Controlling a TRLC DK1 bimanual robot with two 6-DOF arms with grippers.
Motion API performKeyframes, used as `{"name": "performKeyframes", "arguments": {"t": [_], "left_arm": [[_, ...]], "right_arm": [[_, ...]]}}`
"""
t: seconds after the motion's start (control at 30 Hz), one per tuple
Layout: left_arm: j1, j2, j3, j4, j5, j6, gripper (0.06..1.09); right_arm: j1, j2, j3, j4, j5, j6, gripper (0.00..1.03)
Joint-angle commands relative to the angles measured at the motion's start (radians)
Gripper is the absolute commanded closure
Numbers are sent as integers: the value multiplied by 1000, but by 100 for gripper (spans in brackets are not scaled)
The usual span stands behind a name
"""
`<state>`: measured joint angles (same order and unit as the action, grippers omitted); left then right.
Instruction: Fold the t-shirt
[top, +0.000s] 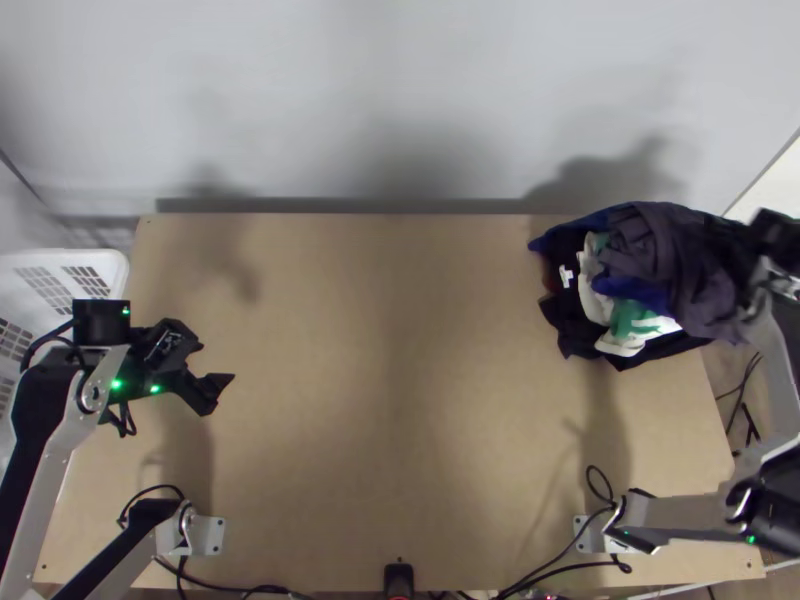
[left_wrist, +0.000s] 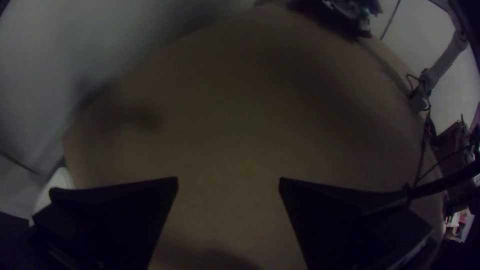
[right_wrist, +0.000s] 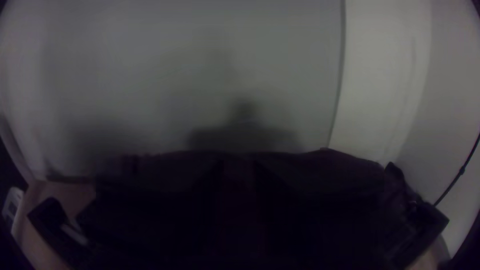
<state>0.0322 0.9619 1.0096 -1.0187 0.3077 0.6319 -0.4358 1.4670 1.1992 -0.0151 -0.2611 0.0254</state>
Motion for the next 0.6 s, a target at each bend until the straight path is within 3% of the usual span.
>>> {"name": "performKeyframes", "arguments": {"t": [0.0, 0.23, 0.27, 0.37, 0.4, 0.57], "left_arm": [[3, -26, -5, -17, -7, -3, 10], [15, -45, -11, -35, -15, 5, 10], [15, -43, -9, -35, -15, 5, 10], [15, -37, -6, -34, -15, 5, 10], [15, -34, -3, -32, -15, 5, 10], [14, -23, 6, -31, -15, 6, 10]], "right_arm": [[98, 145, 20, 113, 46, 45, 100], [68, 182, -23, 144, 45, 54, 97], [65, 176, -27, 144, 45, 65, 83], [58, 154, -21, 115, 39, 70, 21], [57, 148, -10, 93, 37, 70, 13], [49, 118, 31, 55, 6, 70, 4]]}}
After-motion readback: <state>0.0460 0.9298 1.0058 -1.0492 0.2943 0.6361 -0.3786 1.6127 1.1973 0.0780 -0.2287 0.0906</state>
